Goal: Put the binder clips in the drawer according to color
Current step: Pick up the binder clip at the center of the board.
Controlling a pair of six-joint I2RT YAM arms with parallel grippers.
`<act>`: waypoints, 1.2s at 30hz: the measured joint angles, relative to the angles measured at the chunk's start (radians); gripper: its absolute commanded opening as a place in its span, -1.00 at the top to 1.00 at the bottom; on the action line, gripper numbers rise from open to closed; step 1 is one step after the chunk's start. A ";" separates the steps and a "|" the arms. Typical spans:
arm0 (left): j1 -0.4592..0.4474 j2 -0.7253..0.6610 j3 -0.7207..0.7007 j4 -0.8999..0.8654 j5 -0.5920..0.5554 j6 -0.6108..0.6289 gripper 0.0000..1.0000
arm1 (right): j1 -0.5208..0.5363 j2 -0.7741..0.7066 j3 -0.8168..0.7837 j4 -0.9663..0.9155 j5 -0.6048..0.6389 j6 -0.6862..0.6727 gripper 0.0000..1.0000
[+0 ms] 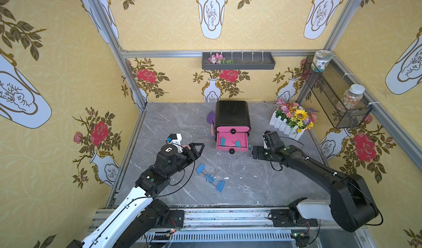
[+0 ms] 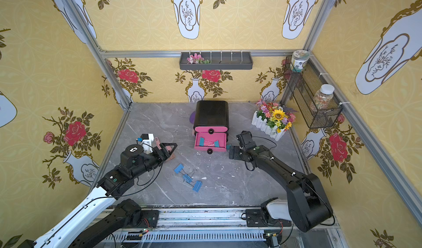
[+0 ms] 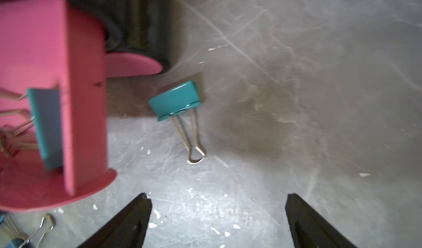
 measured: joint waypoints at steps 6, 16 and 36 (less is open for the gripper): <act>0.000 0.031 0.002 0.008 0.005 0.000 -0.63 | -0.044 0.095 0.015 -0.032 -0.011 0.008 -0.96; 0.000 0.033 0.004 0.014 0.009 0.000 -0.63 | -0.047 0.233 0.077 -0.027 -0.018 0.024 -0.95; 0.000 0.011 0.004 0.007 0.004 0.000 -0.64 | -0.005 0.339 0.130 0.016 0.073 0.048 -0.95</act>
